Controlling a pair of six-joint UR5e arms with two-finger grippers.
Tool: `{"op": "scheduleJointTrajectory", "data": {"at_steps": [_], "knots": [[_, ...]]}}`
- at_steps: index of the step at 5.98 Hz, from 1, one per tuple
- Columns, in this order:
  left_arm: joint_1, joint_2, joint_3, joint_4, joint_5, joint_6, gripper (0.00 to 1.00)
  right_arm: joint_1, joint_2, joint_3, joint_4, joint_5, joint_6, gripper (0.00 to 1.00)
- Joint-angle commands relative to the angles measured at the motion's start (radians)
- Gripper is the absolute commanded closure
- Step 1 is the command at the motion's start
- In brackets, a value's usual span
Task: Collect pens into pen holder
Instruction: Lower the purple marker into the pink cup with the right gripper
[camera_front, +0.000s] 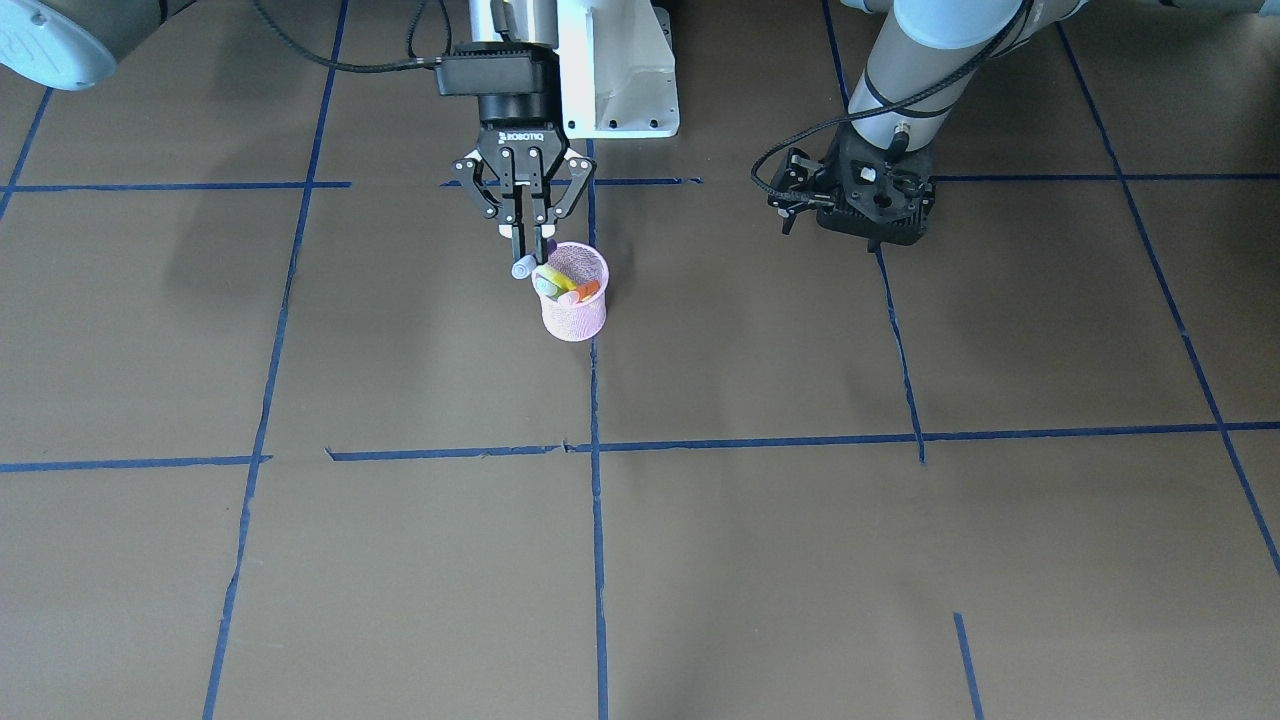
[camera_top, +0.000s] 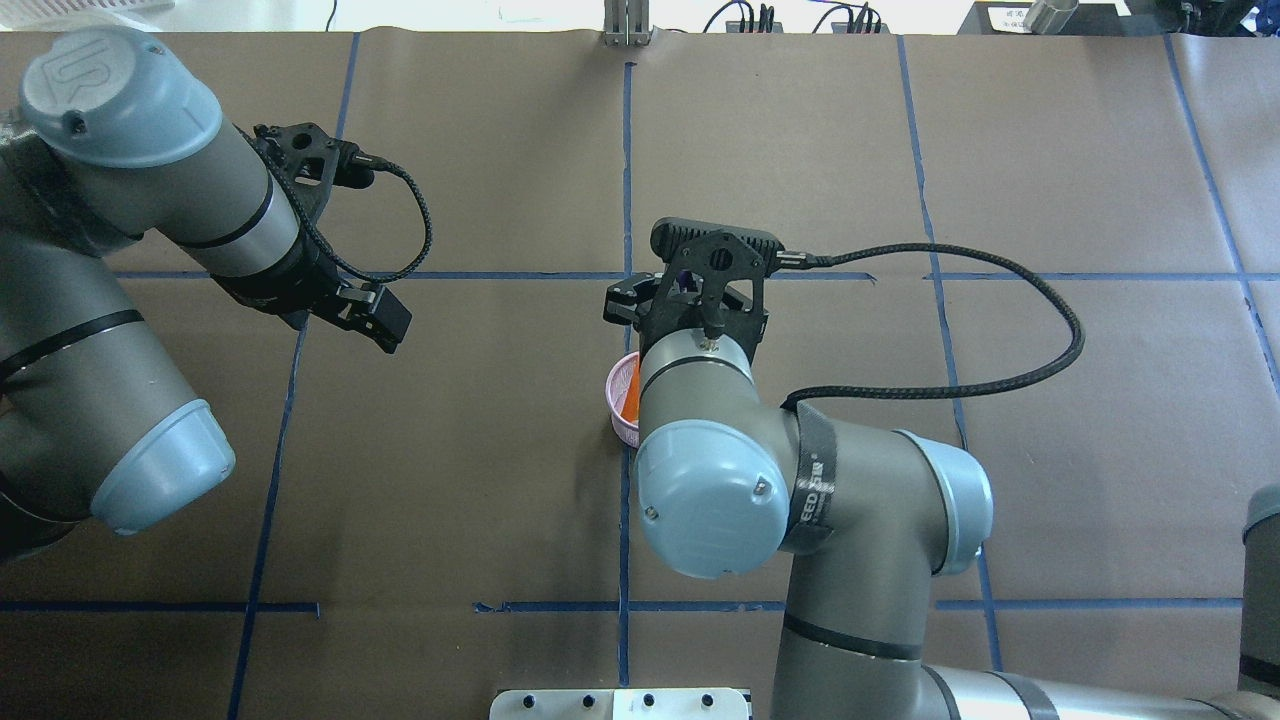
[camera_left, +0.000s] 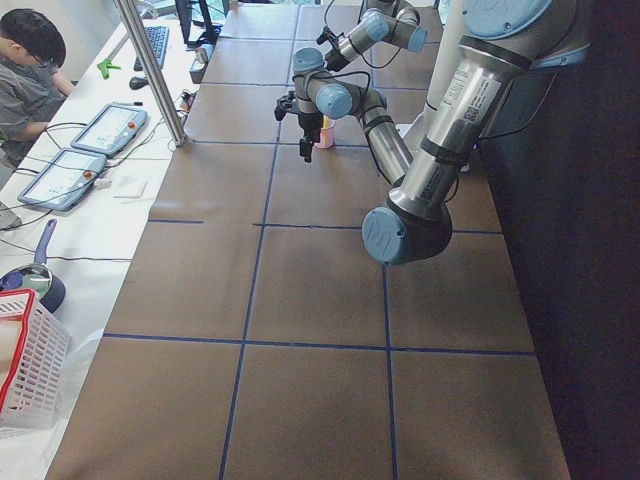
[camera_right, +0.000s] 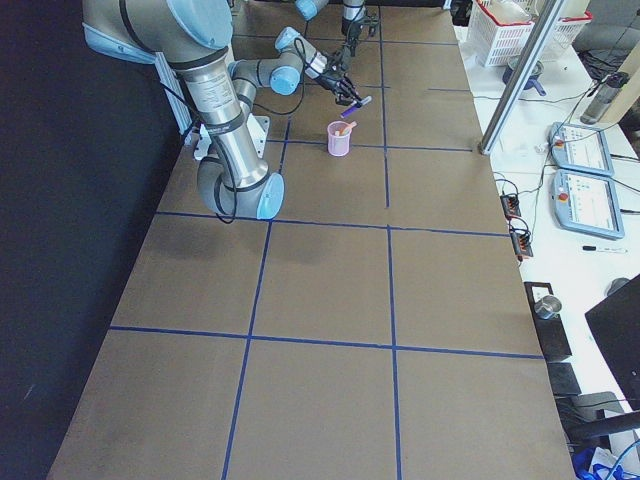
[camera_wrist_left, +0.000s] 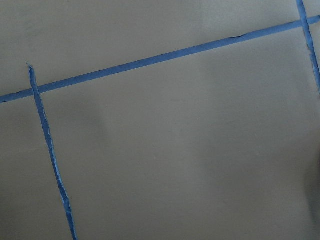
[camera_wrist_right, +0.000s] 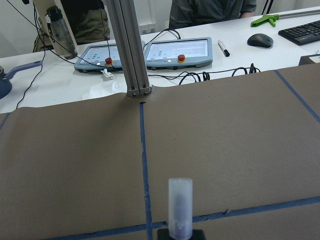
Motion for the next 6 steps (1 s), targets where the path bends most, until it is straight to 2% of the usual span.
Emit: {"op": "scheduleJointTrajectory", "data": {"at_steps": [1,3,5,6], "knots": [[-0.002,0.001,0.0,0.0,-0.004,0.002,0.0,-0.047,0.005,-0.063,0.0,-0.102,0.055,1.0],[-0.002,0.001,-0.006,0.0,-0.004,0.002,0.0,-0.074,0.016,-0.134,0.002,-0.154,0.124,1.0],[-0.002,0.002,-0.009,0.0,-0.004,0.001,0.0,-0.104,0.015,-0.134,0.002,-0.174,0.127,0.96],[-0.002,0.002,-0.009,0.0,-0.005,-0.001,0.0,-0.105,0.018,-0.135,0.0,-0.168,0.115,0.01]]}}
